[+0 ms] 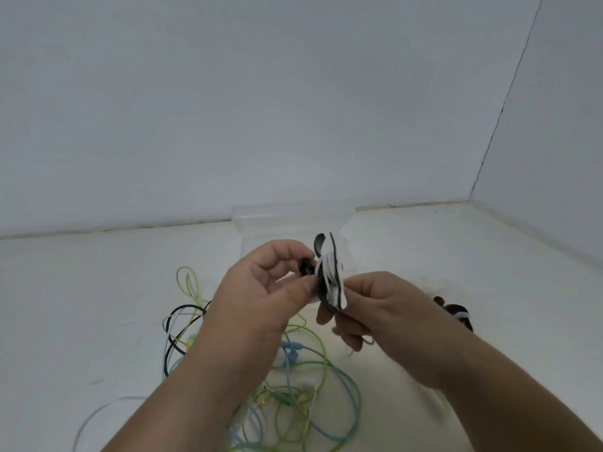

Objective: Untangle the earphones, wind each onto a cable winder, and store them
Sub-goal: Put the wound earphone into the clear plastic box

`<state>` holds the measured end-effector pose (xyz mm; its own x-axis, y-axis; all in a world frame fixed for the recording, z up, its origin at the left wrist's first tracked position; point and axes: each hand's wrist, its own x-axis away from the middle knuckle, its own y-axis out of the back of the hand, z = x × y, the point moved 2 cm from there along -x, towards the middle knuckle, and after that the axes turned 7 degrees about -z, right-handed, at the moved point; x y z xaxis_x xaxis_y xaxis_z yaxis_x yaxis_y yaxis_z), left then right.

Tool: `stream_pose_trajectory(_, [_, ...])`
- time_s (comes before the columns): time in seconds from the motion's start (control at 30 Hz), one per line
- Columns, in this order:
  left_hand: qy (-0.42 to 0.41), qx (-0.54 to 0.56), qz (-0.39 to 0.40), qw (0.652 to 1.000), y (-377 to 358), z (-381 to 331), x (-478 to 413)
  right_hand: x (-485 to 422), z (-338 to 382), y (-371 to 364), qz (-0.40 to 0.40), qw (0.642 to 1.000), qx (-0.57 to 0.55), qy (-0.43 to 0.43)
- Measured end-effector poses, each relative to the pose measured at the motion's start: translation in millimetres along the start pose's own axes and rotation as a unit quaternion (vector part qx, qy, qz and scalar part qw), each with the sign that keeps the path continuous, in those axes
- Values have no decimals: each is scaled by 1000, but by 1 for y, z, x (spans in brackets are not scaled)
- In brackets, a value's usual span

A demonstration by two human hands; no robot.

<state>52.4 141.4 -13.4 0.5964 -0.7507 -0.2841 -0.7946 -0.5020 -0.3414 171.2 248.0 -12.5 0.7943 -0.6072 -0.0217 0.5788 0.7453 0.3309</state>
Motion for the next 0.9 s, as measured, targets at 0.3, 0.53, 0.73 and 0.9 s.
stream_pose_trajectory(0.3, [3, 39, -226, 973, 16, -3, -11, -2, -3, 33, -56, 984, -118, -120])
stream_pose_trajectory(0.53, [-9, 31, -290, 956, 26, -3, -14, -2, -5, 52, -107, 981, -71, -145])
stream_pose_trajectory(0.73, [-3, 34, -292, 956, 27, -2, -14, -8, -13, 57, -263, 957, 13, -120])
stream_pose_trajectory(0.9, [-3, 24, -300, 954, 29, -3, -14, -11, -21, 79, -420, 900, -22, -111])
